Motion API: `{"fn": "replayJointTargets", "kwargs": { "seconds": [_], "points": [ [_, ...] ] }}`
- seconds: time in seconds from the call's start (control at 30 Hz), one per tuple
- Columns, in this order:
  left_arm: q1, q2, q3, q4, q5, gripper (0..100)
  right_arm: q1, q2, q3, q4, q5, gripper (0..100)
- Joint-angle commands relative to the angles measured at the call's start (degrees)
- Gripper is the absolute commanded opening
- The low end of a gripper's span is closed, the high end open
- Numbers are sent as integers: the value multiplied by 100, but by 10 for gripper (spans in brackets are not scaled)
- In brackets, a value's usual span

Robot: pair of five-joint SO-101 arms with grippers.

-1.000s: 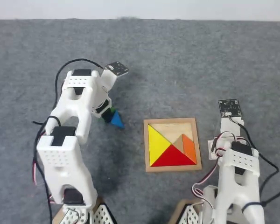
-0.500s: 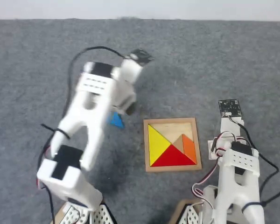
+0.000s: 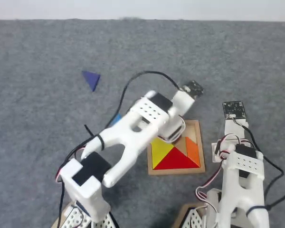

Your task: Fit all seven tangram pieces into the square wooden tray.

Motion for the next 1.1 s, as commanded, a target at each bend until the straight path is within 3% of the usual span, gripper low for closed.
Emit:
{"fn": "replayJointTargets", "kwargs": {
  "seconds": [0.0, 0.13, 0.3, 0.63, 0.8, 1.07],
  "points": [
    [141, -35, 48, -220, 105, 99, 92, -13, -26, -136, -70, 9],
    [176, -35, 75, -343, 237, 104, 92, -13, -26, -136, -79, 9],
    [185, -35, 84, -396, 264, 184, 92, -13, -26, -136, -79, 9],
    [149, -35, 84, -352, 281, 195, 92, -13, -26, -136, -70, 8],
    [-44, -35, 84, -229, 264, 263, 92, -13, -26, -136, -62, 8],
    [-290, -53, 84, -264, 97, 264, 84, -13, -26, -136, -62, 8]
  ]
}}
